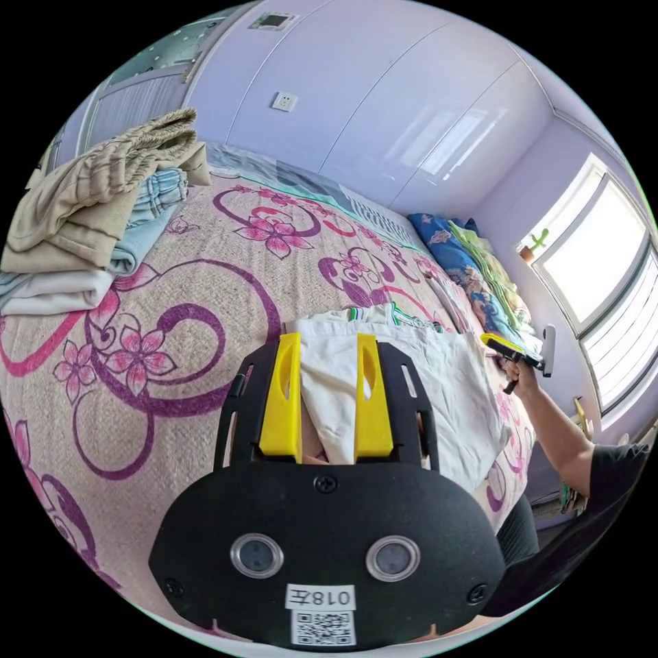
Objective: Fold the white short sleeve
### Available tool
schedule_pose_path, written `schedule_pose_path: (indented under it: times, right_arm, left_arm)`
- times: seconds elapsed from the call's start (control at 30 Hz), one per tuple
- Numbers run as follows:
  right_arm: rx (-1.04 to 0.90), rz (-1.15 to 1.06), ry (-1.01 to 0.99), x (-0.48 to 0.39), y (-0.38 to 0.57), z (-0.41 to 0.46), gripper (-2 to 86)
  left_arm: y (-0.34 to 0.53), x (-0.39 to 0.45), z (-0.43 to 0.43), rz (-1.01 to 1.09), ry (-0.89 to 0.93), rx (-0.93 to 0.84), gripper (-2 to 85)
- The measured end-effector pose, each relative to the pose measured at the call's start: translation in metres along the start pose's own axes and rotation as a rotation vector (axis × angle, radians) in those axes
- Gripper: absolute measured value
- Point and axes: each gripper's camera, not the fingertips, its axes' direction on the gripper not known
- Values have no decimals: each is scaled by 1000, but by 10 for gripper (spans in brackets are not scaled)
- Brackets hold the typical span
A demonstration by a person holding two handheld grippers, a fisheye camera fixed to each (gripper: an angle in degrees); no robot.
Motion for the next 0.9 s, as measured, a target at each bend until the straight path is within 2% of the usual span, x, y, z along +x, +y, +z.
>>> schedule_pose_path:
  times: [0.2, 0.37, 0.5, 0.6, 0.7, 0.8, 0.9]
  right_arm:
    - [-112, 15, -2, -7, -7, 34, 70]
    - [-59, 2, 50, -27, 4, 18, 18]
    - [9, -33, 105, -49, 24, -2, 9]
    - [25, -25, 82, -55, 39, -12, 7]
    - [37, -10, 70, -57, 53, -23, 6]
    - [54, -8, 69, -59, 65, -37, 5]
    - [72, -9, 67, -59, 78, -53, 5]
  left_arm:
    - [1, 5, -18, 70, -13, 5, 120]
    - [-2, 14, -36, 159, -26, -7, 122]
    - [-12, 28, -40, 247, -125, -60, 126]
    - [-22, 23, -32, 214, -133, -116, 132]
    - [-25, 14, -28, 164, -158, -149, 82]
    - [-16, 19, -47, 170, -240, -59, 14]
    - [-1, 26, -62, 227, -287, -14, -1]
